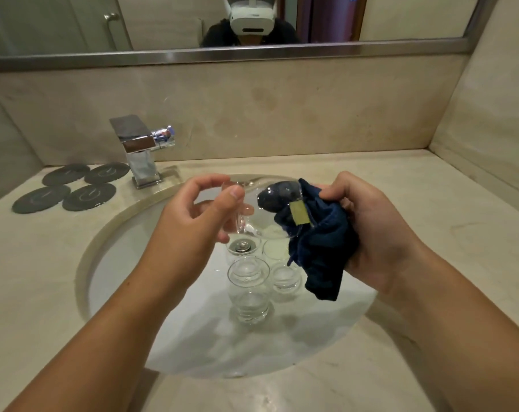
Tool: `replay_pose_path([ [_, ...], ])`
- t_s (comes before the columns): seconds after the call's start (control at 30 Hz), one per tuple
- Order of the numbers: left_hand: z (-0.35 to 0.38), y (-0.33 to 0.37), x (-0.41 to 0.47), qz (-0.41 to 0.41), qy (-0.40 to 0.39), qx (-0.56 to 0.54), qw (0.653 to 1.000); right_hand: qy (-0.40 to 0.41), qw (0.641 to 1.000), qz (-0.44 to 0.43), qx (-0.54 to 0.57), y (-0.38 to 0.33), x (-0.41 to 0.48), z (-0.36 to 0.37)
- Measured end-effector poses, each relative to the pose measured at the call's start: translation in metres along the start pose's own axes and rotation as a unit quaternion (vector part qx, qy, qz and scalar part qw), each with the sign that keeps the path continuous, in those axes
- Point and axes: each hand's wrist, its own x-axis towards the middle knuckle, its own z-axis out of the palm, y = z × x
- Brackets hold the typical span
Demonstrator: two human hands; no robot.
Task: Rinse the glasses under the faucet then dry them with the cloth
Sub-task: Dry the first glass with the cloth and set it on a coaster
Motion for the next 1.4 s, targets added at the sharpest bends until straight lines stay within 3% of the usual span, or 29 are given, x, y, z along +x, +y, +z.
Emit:
replay_pose_path([
  [0.07, 0.0, 0.0, 0.0, -0.008, 0.005, -0.017, 1.0, -0.041, 0.999, -0.009, -0.007, 0.001, -0.001, 0.003],
  [0.17, 0.0, -0.001, 0.0, -0.02, 0.01, -0.033, 0.999, -0.041, 0.997, -0.039, -0.052, 0.006, -0.001, 0.005],
  [0.4, 0.002, 0.003, 0.0, -0.055, 0.036, -0.081, 0.995, 0.131, 0.969, -0.187, -0.091, 0.007, -0.001, 0.013],
  [0.6, 0.008, 0.006, -0.004, -0.109, 0.035, -0.125, 0.985, 0.179, 0.949, -0.195, -0.173, 0.016, -0.003, 0.027],
  [0.67, 0.008, 0.004, -0.004, -0.131, 0.035, -0.127, 0.983, 0.15, 0.956, -0.177, -0.181, 0.016, -0.004, 0.031],
  [0.77, 0.006, 0.004, -0.002, -0.143, 0.037, -0.125, 0.981, 0.031, 0.979, -0.117, -0.167, 0.009, -0.01, 0.029],
  [0.87, 0.004, 0.004, -0.001, -0.127, 0.032, -0.114, 0.985, -0.043, 0.963, -0.068, -0.255, 0.005, -0.017, 0.026],
  [0.93, 0.003, 0.004, -0.001, -0.113, 0.024, -0.102, 0.988, -0.059, 0.95, -0.061, -0.301, 0.005, -0.018, 0.028],
  [1.17, 0.003, 0.0, -0.002, -0.075, -0.004, -0.078, 0.994, -0.054, 0.948, -0.082, -0.301, 0.014, -0.016, 0.033],
  [1.4, 0.003, -0.005, 0.0, -0.023, -0.012, -0.053, 0.998, -0.063, 0.976, -0.05, -0.201, 0.022, -0.01, 0.028],
])
